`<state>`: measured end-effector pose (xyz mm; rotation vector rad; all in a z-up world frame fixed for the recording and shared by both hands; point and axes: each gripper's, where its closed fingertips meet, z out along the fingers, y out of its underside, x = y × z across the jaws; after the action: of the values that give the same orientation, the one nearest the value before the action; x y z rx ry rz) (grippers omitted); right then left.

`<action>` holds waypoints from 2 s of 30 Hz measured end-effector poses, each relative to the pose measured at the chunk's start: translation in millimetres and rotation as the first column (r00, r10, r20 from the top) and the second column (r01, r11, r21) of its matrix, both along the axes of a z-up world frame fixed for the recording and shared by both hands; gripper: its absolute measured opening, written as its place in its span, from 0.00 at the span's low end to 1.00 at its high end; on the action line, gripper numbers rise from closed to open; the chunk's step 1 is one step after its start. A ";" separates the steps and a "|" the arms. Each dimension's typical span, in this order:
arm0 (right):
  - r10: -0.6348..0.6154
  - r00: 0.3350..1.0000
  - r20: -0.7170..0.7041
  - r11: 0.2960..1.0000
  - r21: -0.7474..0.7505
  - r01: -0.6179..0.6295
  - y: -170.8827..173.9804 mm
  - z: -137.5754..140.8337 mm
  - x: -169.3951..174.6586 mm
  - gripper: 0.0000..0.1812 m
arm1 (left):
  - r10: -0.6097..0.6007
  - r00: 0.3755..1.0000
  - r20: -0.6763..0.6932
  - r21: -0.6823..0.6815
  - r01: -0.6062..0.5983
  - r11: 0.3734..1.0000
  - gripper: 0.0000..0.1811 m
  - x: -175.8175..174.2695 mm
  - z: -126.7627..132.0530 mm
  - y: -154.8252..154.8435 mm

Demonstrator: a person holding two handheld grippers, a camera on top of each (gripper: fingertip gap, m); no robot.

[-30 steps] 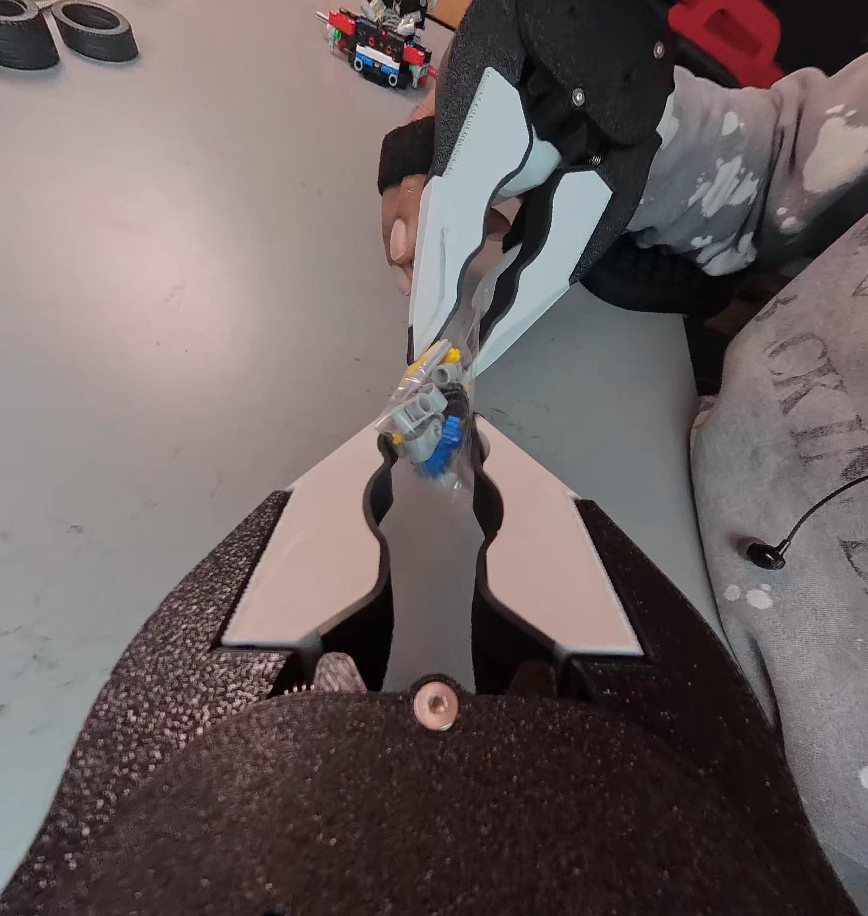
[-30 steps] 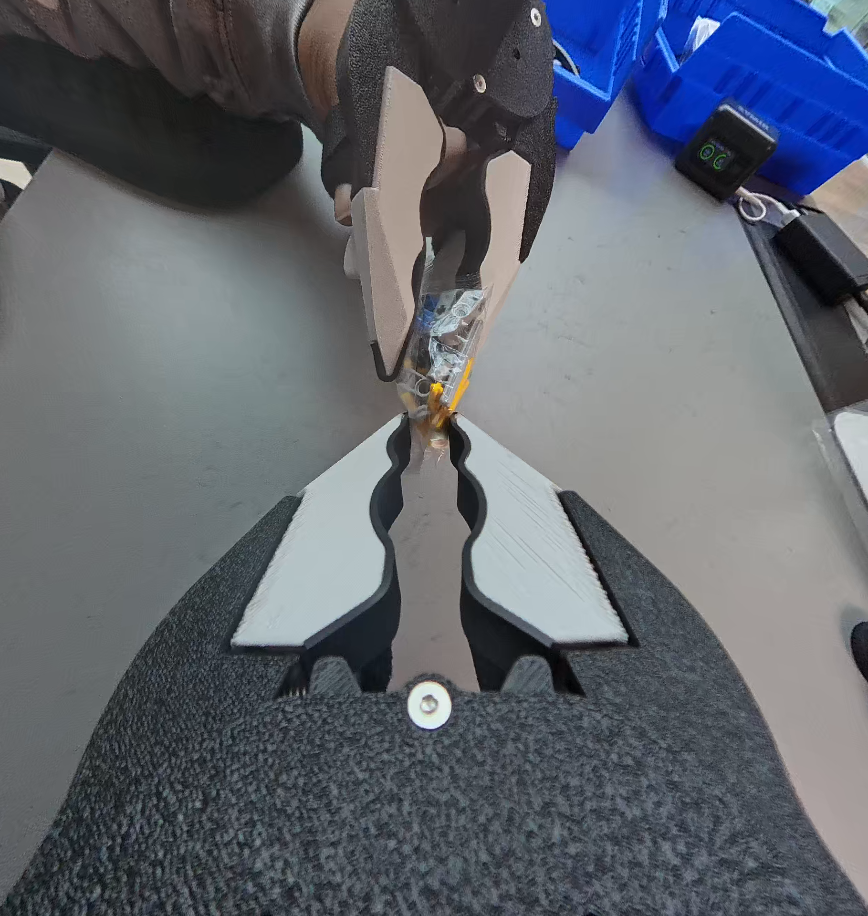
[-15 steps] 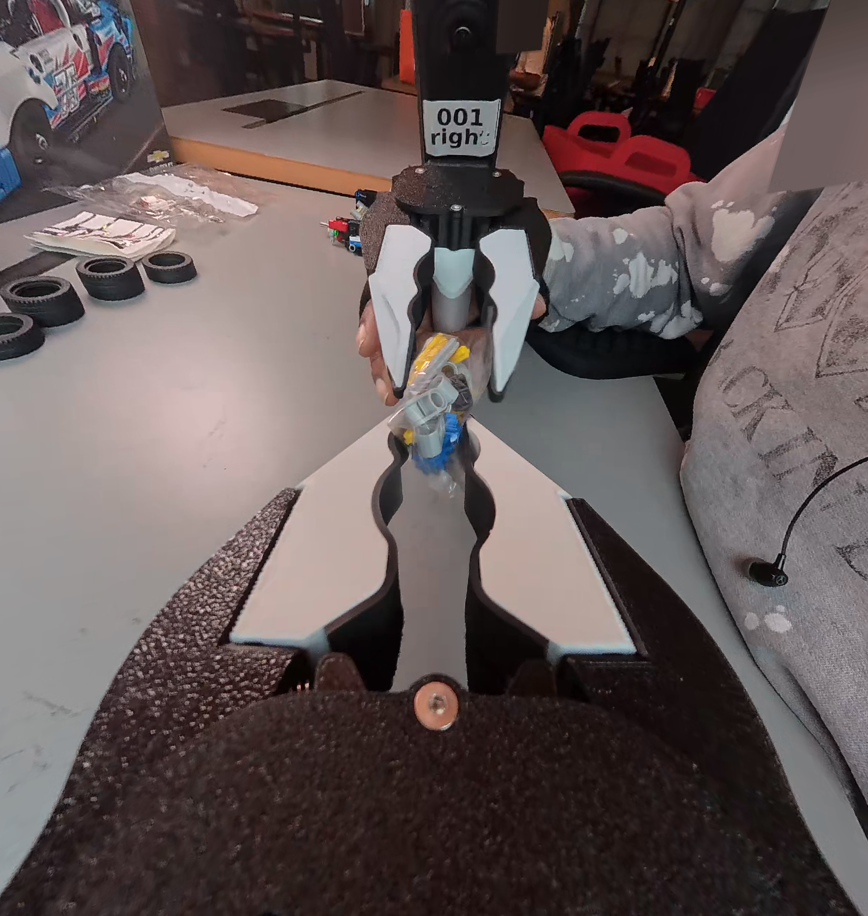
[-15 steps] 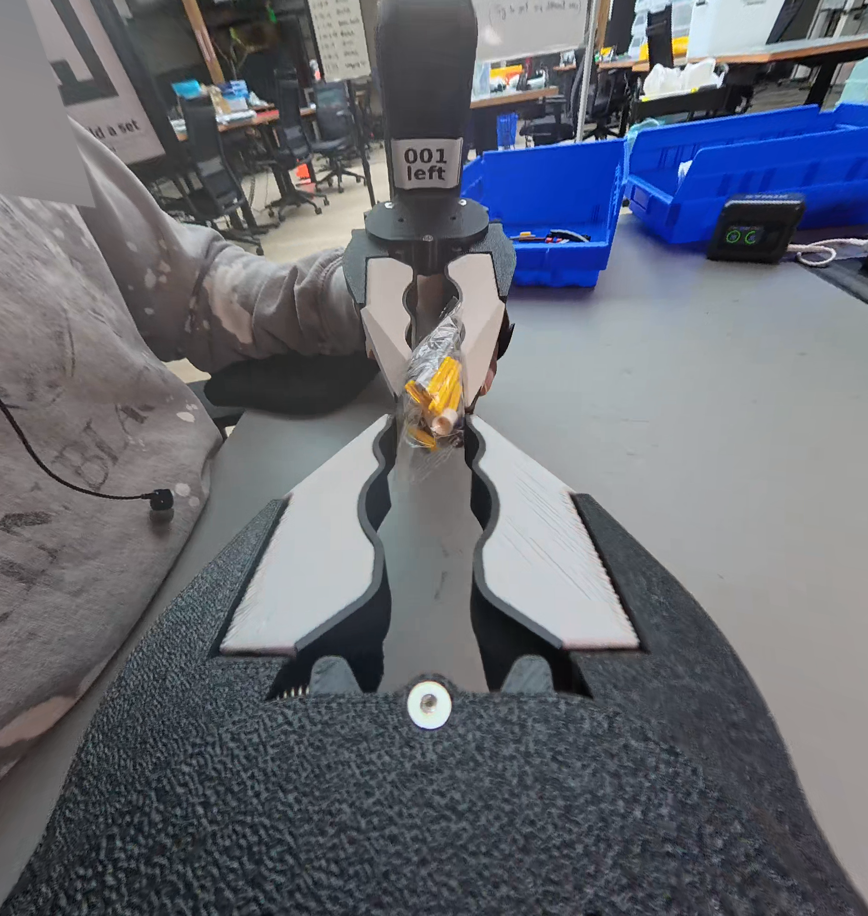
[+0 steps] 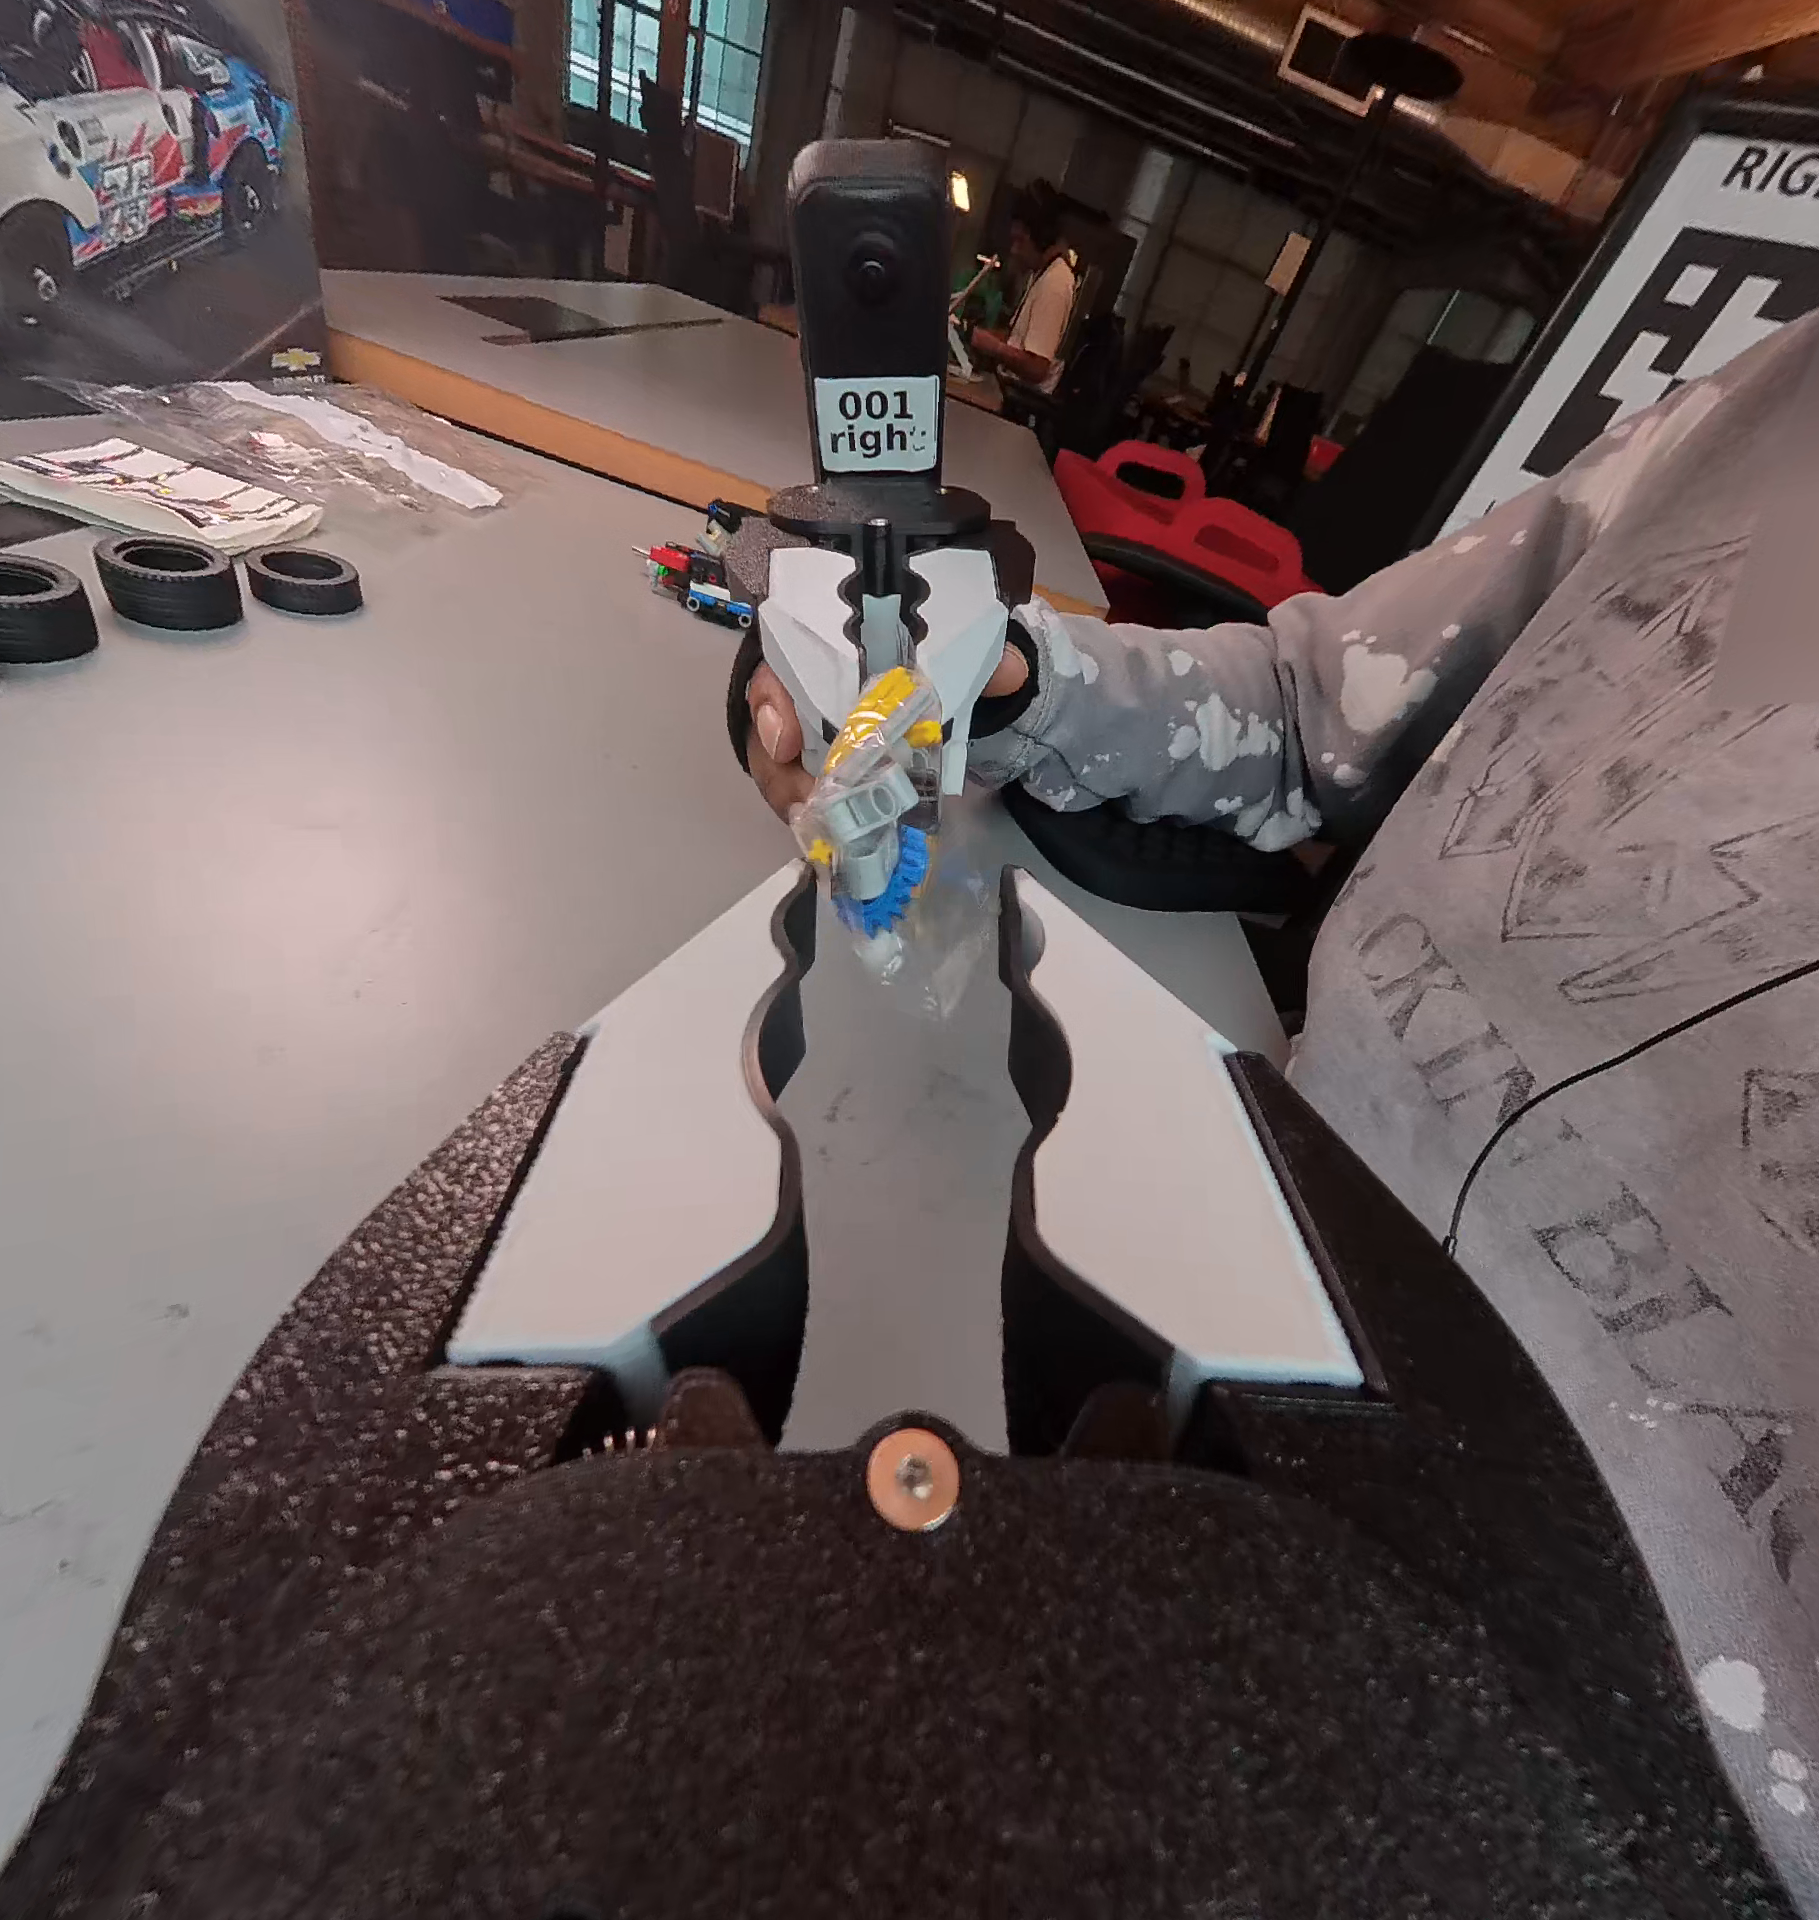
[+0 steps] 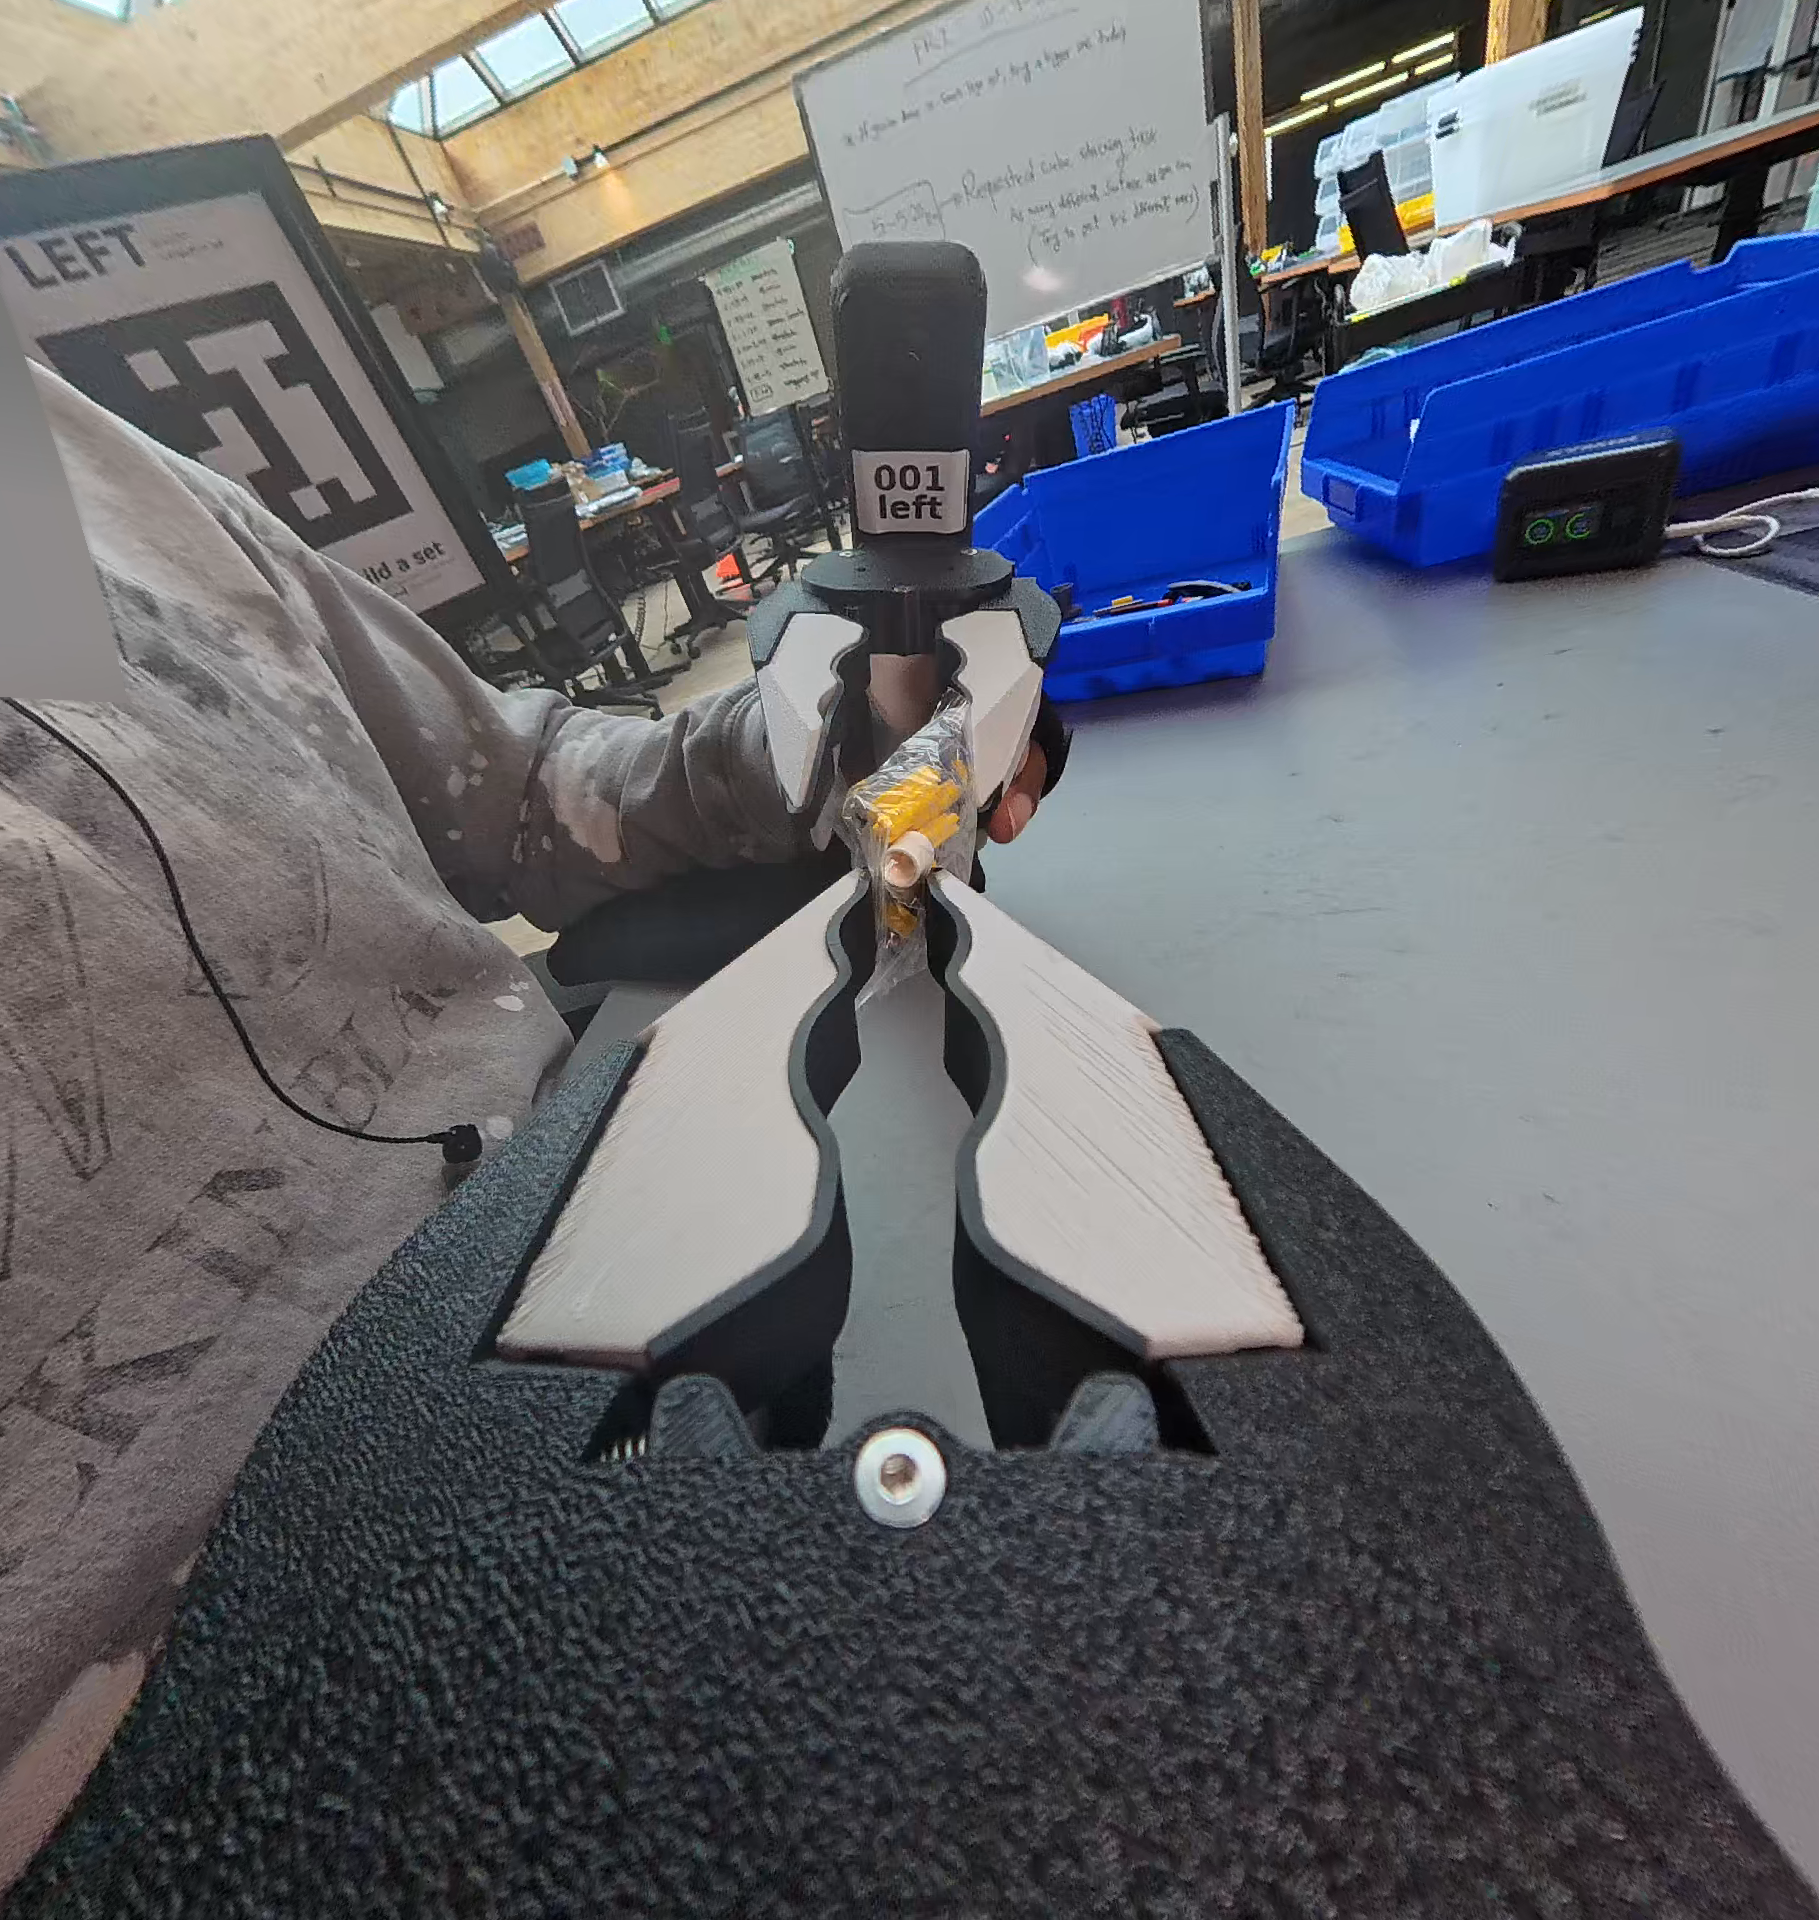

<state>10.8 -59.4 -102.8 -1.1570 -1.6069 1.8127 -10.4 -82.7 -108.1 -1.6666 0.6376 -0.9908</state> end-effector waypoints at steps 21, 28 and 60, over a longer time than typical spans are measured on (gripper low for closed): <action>0.031 0.999 -0.021 0.958 -0.286 -0.036 4.9 21.9 -0.8 0.04 | 0.063 0.996 -0.055 0.113 -0.057 0.992 0.43 -1.2 9.0 1.6; 0.063 0.998 0.029 0.988 -0.145 -0.058 -14.4 2.2 -4.6 0.04 | 0.031 0.999 -0.024 0.071 -0.030 0.997 0.13 1.6 12.1 0.7; 0.041 0.999 -0.024 0.999 0.001 -0.041 -7.8 2.8 4.1 0.01 | 0.004 0.999 -0.052 0.031 -0.003 1.000 0.12 5.1 2.9 -0.3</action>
<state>14.9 -67.2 -100.0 -1.1056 -1.6292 1.8448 -5.3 -83.0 -105.2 -1.6703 0.6814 -0.9327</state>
